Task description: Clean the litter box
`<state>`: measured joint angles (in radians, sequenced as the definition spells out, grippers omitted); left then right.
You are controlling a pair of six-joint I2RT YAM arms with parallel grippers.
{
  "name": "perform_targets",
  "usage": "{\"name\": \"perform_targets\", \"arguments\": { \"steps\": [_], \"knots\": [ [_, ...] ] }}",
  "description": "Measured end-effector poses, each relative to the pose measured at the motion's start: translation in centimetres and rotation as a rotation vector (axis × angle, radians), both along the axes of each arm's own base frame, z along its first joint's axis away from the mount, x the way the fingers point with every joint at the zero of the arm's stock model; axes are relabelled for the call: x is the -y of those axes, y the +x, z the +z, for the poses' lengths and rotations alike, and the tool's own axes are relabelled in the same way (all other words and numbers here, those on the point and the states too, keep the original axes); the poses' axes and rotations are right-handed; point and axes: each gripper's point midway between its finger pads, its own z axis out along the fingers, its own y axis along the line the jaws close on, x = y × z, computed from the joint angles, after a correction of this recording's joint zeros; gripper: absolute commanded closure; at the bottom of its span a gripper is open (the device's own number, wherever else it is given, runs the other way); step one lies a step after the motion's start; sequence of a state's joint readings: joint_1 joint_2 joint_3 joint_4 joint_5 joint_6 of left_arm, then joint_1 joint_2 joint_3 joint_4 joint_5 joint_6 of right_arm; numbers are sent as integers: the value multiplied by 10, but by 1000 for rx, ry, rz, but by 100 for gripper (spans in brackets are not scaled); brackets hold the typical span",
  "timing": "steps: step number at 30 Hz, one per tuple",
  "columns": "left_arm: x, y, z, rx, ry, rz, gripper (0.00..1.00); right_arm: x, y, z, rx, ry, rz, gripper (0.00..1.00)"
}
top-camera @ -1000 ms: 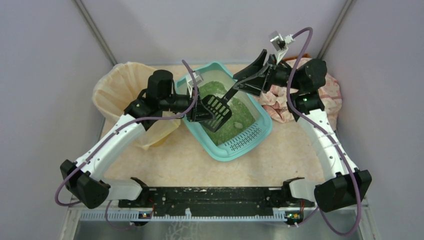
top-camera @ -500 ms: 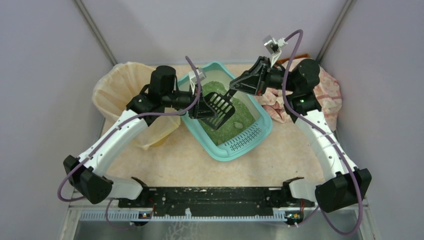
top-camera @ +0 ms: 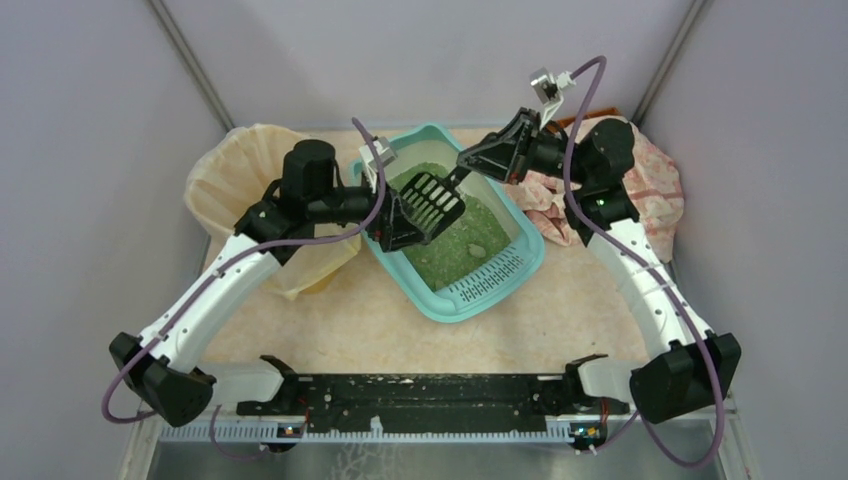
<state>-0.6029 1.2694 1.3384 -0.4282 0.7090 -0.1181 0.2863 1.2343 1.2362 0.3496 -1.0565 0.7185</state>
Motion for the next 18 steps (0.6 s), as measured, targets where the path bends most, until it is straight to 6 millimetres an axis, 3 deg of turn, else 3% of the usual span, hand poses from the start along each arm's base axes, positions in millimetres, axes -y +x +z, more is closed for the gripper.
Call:
{"name": "perform_targets", "arguments": {
  "steps": [4,9,13,18],
  "knots": [
    [-20,6,-11,15,31,109,1,1,32,2,-39,33,-124,100],
    [-56,17,-46,-2,88,294,2,10,96,-14,-123,49,-340,100],
    [-88,17,-67,-1,101,437,2,19,143,-45,-181,21,-483,100],
    [-108,11,-60,71,21,540,1,25,185,-104,-248,-81,-594,100]
  ]
}}
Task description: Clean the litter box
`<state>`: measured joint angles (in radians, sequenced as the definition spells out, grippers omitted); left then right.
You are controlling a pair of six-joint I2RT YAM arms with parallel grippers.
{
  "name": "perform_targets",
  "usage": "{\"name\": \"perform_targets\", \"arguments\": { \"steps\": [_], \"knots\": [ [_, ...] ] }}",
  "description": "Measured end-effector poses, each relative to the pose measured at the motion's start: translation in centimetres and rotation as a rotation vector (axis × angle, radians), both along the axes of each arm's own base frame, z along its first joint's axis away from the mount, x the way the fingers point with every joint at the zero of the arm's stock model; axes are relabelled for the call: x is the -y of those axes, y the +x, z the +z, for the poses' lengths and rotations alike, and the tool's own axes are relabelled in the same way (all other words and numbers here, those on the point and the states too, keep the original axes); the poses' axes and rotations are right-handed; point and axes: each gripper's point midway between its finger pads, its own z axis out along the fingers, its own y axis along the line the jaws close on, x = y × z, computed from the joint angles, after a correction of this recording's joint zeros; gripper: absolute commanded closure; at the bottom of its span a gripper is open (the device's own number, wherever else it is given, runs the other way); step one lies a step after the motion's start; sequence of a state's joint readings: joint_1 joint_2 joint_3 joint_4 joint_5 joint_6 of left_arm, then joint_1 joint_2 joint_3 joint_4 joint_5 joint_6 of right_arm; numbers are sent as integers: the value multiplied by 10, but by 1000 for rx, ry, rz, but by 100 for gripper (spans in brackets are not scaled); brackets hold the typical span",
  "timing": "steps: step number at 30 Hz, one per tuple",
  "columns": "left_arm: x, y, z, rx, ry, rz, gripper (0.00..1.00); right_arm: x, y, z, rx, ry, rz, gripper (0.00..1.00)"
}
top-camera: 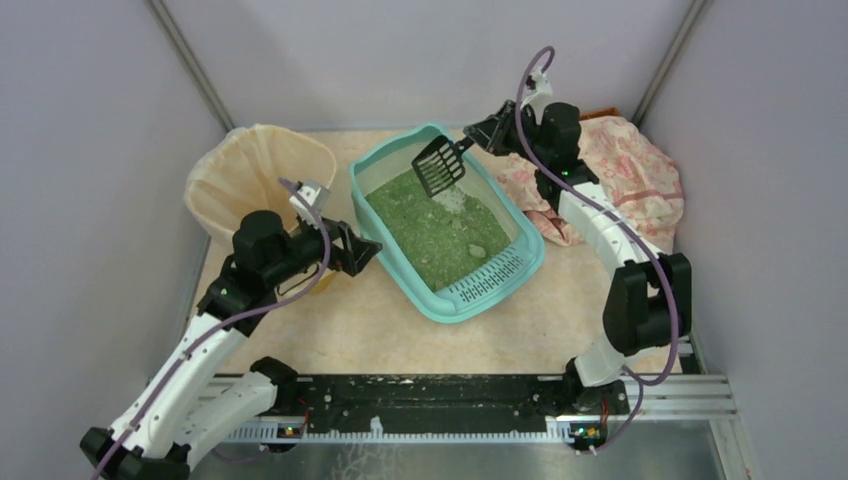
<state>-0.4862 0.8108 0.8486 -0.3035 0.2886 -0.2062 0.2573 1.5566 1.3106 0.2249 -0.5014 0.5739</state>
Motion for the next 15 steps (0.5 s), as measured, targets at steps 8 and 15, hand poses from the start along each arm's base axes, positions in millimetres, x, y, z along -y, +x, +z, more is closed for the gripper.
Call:
{"name": "perform_targets", "arguments": {
  "steps": [8,15],
  "knots": [
    [-4,-7,17,98,-95,15,2,4,14,-74,-30,-247,-128,100],
    [-3,-10,6,94,-111,10,2,-12,0,-110,-2,-410,-128,100]
  ]
}}
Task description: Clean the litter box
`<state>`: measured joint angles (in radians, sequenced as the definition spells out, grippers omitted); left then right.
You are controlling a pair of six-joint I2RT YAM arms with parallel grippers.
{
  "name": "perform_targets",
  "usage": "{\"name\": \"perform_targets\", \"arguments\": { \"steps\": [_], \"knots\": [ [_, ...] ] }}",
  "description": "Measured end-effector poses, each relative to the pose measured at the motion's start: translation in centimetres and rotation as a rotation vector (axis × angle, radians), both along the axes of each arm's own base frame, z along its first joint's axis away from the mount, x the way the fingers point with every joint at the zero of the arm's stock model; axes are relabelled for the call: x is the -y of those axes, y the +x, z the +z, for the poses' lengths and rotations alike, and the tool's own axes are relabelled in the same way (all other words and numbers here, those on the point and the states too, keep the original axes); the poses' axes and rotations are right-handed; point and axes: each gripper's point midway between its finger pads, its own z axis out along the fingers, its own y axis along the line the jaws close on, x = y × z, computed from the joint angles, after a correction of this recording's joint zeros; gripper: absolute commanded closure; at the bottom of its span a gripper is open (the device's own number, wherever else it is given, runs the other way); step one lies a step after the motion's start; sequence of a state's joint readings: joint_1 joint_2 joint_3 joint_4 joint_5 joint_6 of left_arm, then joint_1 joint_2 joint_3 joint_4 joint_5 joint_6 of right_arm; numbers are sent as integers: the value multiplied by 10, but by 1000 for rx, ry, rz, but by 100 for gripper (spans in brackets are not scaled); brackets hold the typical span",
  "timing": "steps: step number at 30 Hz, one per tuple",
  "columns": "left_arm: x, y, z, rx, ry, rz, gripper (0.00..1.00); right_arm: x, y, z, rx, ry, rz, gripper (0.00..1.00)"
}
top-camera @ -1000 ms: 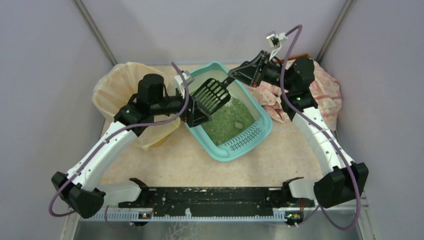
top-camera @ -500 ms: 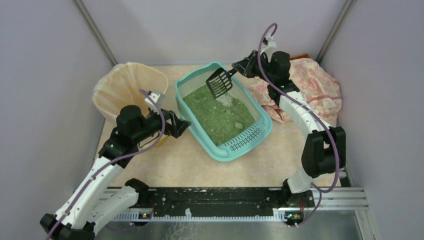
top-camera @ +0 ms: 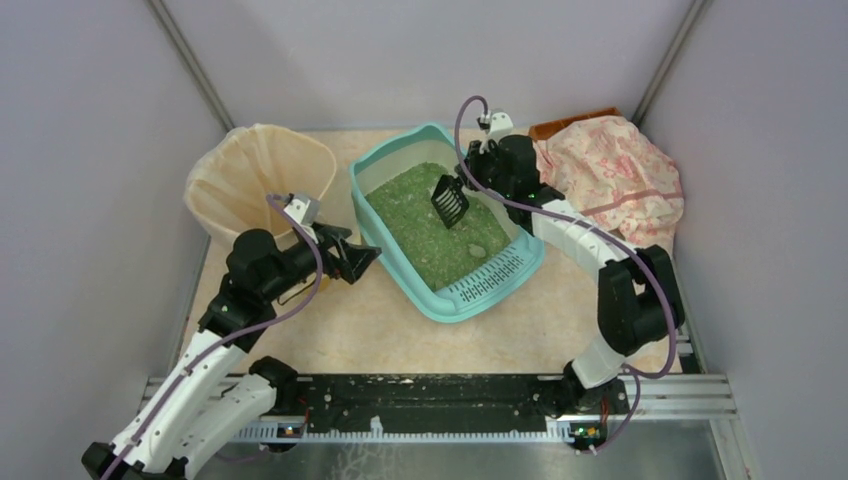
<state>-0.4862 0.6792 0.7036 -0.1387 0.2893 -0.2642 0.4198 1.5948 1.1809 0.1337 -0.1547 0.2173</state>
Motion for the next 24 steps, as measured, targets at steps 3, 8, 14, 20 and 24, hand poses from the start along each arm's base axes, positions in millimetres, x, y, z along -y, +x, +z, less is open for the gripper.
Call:
{"name": "perform_targets", "arguments": {
  "steps": [3,8,14,20,24],
  "knots": [
    [0,-2,-3,-3,-2,-4,1,7,2,-11,14,-47,-33,100],
    [0,-3,0,8,-9,-6,1,17,7,-15,41,-91,-75,100],
    [1,-3,-1,13,-14,-12,2,21,13,-15,70,-131,-88,100],
    [1,-3,-5,6,-11,-15,2,19,14,-37,47,-139,-77,100],
    [2,-3,-6,3,-9,-15,2,12,16,-40,51,-110,-59,100]
  ]
}}
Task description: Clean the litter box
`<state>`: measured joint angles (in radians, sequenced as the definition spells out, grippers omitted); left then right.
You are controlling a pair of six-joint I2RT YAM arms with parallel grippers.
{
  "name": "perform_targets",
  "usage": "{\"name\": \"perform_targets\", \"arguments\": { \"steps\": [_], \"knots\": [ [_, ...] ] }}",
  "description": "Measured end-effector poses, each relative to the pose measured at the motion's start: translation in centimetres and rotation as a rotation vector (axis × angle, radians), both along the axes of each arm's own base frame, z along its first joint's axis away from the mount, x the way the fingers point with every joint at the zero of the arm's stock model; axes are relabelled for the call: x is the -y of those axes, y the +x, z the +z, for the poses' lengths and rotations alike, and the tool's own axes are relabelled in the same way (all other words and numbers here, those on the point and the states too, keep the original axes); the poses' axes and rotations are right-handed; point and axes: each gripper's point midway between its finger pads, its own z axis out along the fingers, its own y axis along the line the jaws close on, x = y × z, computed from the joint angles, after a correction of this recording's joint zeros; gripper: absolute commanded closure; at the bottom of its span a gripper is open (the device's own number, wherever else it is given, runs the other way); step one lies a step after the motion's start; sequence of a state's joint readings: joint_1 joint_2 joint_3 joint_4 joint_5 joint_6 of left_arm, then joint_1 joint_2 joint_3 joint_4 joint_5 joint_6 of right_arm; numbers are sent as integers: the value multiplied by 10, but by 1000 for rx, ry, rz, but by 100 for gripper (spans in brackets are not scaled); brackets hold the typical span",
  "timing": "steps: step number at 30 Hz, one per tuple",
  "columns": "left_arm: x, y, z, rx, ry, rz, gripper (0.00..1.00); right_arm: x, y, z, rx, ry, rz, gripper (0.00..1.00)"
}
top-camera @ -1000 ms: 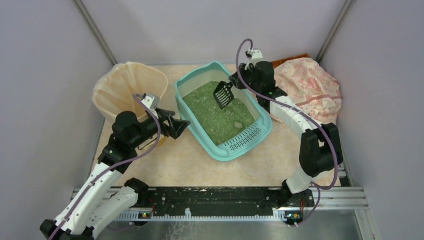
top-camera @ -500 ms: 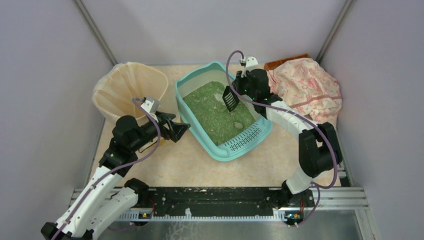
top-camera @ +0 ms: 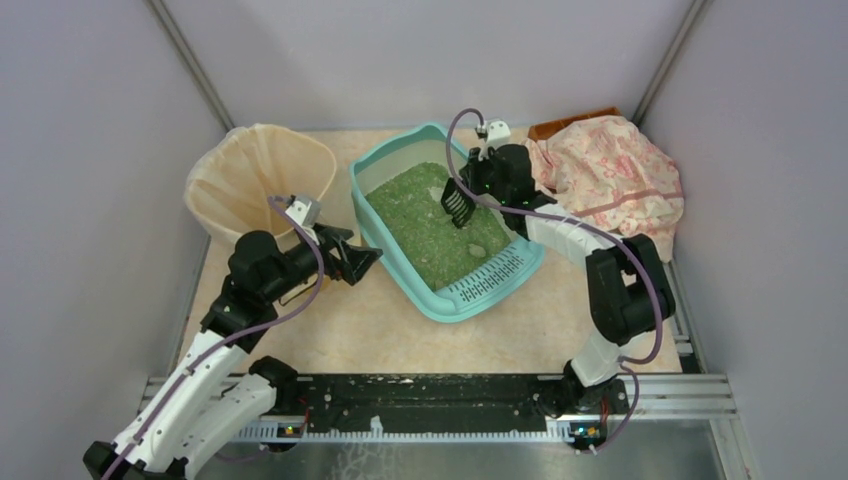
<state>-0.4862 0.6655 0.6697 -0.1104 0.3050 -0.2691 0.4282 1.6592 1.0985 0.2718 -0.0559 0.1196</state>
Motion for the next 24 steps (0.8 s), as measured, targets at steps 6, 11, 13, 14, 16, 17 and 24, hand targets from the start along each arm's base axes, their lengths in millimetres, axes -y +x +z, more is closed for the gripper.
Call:
{"name": "perform_targets", "arguments": {
  "steps": [6,11,13,14,16,17,24],
  "knots": [
    [2,0,-2,-9,3,-13,1,-12,-4,-4,-48,80,33,100],
    [4,-2,-2,-7,-1,-29,1,-23,-10,-12,-130,153,54,100],
    [5,-2,-2,-8,-2,-32,1,-25,-13,-17,-167,174,56,100],
    [5,-3,-2,-9,-4,-34,1,-27,-13,-18,-184,186,57,100],
    [6,-3,-1,-8,-9,-37,1,-31,-15,-23,-218,210,61,100],
    [6,-3,-1,-7,-10,-39,2,-34,-17,-26,-236,220,62,100],
    [8,-6,-4,-13,-13,-57,1,-63,-28,-33,-275,280,109,100]
  ]
}}
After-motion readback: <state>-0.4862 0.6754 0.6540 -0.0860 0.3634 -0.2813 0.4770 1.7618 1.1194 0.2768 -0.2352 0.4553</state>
